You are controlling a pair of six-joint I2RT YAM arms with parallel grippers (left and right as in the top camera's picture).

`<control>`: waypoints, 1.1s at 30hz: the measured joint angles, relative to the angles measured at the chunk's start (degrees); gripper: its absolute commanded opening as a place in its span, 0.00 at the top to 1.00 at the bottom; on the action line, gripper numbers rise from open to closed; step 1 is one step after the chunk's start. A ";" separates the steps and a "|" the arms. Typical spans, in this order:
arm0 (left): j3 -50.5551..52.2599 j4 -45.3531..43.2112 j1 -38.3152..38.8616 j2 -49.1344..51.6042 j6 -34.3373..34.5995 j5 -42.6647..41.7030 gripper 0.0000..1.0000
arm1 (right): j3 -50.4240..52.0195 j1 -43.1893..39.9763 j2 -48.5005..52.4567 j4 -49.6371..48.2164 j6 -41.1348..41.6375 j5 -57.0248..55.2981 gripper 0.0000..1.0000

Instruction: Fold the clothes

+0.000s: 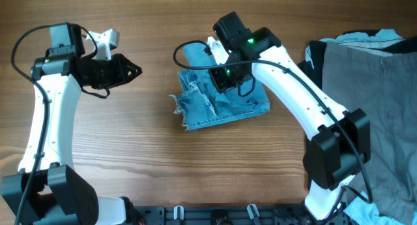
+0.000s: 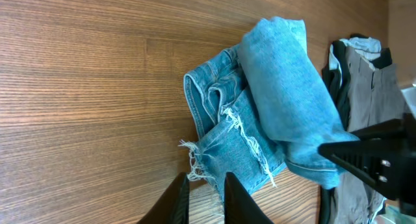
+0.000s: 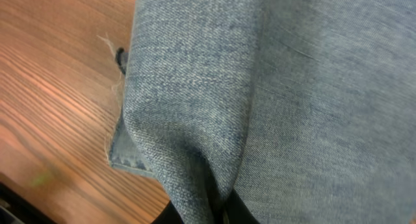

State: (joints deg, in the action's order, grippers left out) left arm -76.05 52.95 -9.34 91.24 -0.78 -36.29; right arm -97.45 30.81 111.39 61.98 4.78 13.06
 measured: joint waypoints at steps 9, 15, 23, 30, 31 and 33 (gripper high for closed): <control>0.02 -1.40 0.07 -0.02 0.00 0.00 0.82 | 6.91 2.43 0.00 0.63 -18.71 10.10 0.49; 0.07 -6.82 6.05 -0.02 0.07 0.24 0.96 | 6.95 1.38 -10.32 -0.11 -21.22 9.60 0.85; -0.13 -22.60 24.94 1.97 1.01 2.91 0.96 | 6.86 -10.99 -21.66 -1.44 9.92 -4.20 0.96; -0.66 -5.22 29.18 16.65 1.27 6.93 0.96 | 13.84 -11.56 -7.06 -2.91 13.35 -3.93 0.96; -0.63 -0.83 29.18 18.21 1.22 8.31 0.96 | 14.73 -11.56 -4.61 -3.19 12.33 -3.48 0.96; -0.52 4.83 29.16 20.02 1.14 10.29 0.96 | 15.96 -11.56 -0.87 -4.15 10.38 -2.82 0.96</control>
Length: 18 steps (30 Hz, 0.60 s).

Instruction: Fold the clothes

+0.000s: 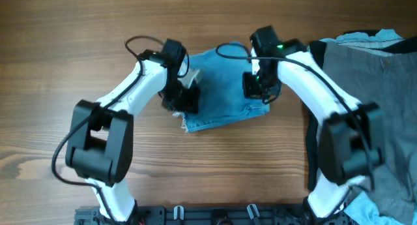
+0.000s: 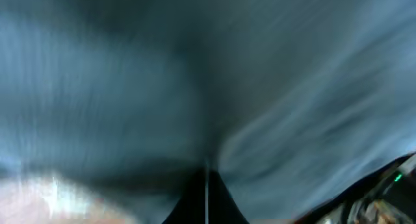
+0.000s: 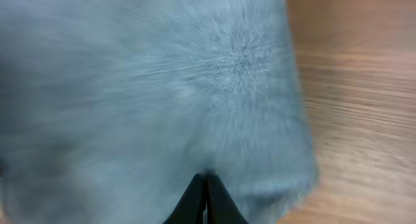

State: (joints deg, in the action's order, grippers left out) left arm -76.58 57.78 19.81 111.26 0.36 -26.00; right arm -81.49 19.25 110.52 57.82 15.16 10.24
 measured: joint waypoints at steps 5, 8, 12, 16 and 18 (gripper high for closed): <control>0.15 6.67 0.00 0.55 -0.31 2.71 0.96 | -0.76 -0.33 8.20 0.52 -3.08 1.75 0.96; 0.74 4.85 0.02 0.55 -0.33 3.89 0.96 | -1.55 -0.83 8.94 1.29 -3.34 2.82 0.96; -0.11 5.68 -0.04 0.39 -0.33 2.45 0.96 | -1.11 -0.92 7.82 1.22 -3.61 2.82 0.96; -6.34 2.93 -0.04 -6.03 -0.48 -3.82 0.96 | 0.92 -0.63 -0.83 0.70 -3.72 2.78 0.94; -7.63 -0.81 0.02 -10.14 -0.46 -4.72 0.96 | 1.11 -0.55 -7.56 -1.46 -3.72 2.75 0.94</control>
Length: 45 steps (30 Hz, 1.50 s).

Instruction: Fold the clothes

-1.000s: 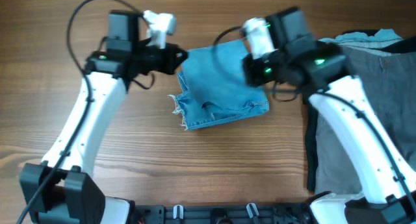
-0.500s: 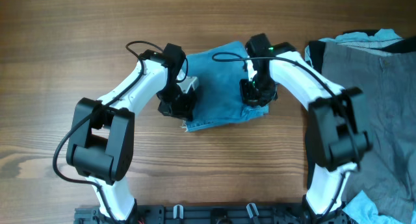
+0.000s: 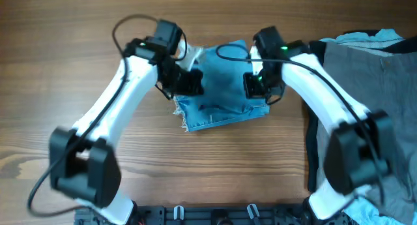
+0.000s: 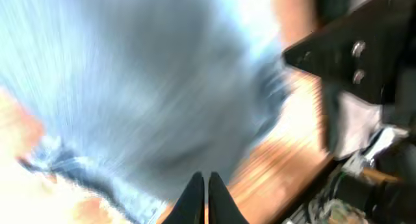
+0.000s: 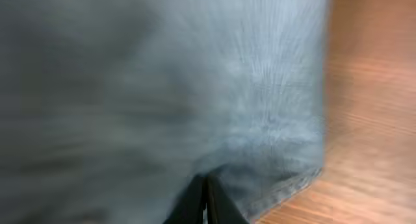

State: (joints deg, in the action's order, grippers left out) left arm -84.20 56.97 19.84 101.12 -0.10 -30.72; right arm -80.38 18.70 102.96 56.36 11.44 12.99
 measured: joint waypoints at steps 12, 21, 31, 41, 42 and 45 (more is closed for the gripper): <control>2.99 -7.74 8.24 15.96 24.06 5.25 0.96 | -0.02 -2.16 -22.29 -0.07 7.63 -9.25 0.94; 1.97 -14.19 -8.59 18.29 23.91 9.03 0.96 | -0.02 -2.16 -22.29 -1.27 8.52 -9.42 0.94; -17.38 4.22 -19.45 19.41 11.28 17.90 0.42 | -0.02 -2.16 -22.29 -4.70 8.92 -9.42 0.93; -12.26 8.66 -32.26 17.46 11.30 4.98 0.00 | -0.02 -2.16 -21.20 -2.95 8.24 -9.42 0.93; -9.49 6.05 -33.62 17.42 11.30 3.50 0.00 | 0.00 -2.16 -20.48 -2.86 7.78 -9.42 0.93; 1.81 -7.72 -32.46 16.90 11.34 -2.19 0.00 | 0.00 -2.16 -18.67 -2.60 7.34 -9.11 0.93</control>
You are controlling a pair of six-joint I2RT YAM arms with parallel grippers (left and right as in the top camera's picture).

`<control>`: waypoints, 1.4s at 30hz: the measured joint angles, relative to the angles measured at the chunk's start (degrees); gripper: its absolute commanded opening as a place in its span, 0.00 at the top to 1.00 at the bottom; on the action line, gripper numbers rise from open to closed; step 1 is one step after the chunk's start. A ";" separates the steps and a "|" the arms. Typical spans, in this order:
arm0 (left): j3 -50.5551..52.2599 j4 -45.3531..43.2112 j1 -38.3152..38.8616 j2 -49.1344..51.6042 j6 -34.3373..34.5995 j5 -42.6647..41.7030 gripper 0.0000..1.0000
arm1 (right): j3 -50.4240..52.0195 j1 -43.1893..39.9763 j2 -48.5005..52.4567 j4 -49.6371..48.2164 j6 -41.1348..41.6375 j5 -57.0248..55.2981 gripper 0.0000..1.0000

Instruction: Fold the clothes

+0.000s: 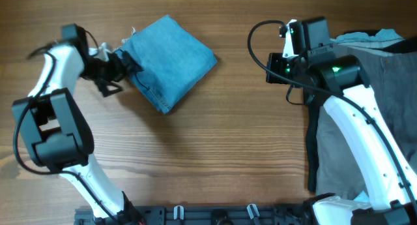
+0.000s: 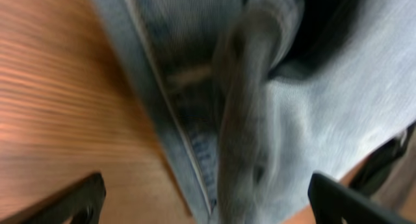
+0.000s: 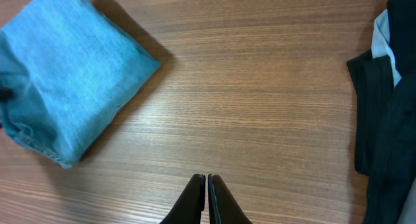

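Note:
The folded blue denim piece (image 1: 172,59) lies as a tilted square at the table's upper left; it also shows in the right wrist view (image 3: 62,94). My left gripper (image 1: 122,68) stands open at its left edge. In the left wrist view the denim's thick folded edge (image 2: 260,120) fills the wide gap of that gripper (image 2: 211,204), between the fingers (image 2: 84,198). My right gripper (image 3: 207,180) is shut on nothing above bare wood. In the overhead view it (image 1: 277,65) hovers right of the denim, well apart from it.
A pile of unfolded clothes sits at the right edge: a large grey garment (image 1: 368,101), a black one (image 3: 390,107) beneath it and a light blue piece (image 1: 384,34) at the top. The wooden table (image 1: 215,153) spans the middle and front.
The denim was at the table's centre with both shut grippers against it. Now it lies turned at the upper left, my left gripper open at its edge, my right gripper withdrawn to the right.
First my right gripper held a denim fold over the shorts at the centre, the left arm off to the left. Then both grippers, shut, were at the bundle's two sides. Now the bundle is at the upper left, with only the left gripper by it.

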State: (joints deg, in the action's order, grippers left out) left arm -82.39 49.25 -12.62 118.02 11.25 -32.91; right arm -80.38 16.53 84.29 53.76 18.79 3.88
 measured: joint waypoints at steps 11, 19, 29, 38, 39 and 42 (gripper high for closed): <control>14.95 -25.51 9.22 -1.86 4.63 -3.41 0.96 | 0.00 0.00 1.11 -0.07 -1.09 1.68 0.92; 15.15 -35.71 3.56 -1.73 15.72 -6.01 0.96 | 0.00 0.00 1.11 -0.04 -1.09 1.68 0.92; 15.04 -39.10 -17.49 -1.73 17.00 1.18 0.96 | 0.00 0.00 1.11 -0.02 -1.09 1.68 0.92; 12.57 -34.64 -18.78 -2.84 10.82 5.20 0.03 | 0.00 0.00 1.11 -0.13 -1.09 1.68 0.89; 11.91 -30.60 -19.15 -3.50 9.57 5.49 0.02 | 0.00 0.00 1.11 -0.59 -1.09 1.68 0.88; 9.73 -17.75 -19.76 -6.99 4.57 5.73 0.01 | 0.00 0.00 0.42 -2.34 -1.09 1.68 0.87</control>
State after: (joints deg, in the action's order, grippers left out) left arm -72.66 31.51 -32.38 111.02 15.81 -27.18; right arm -80.38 16.53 84.71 51.42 17.69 5.56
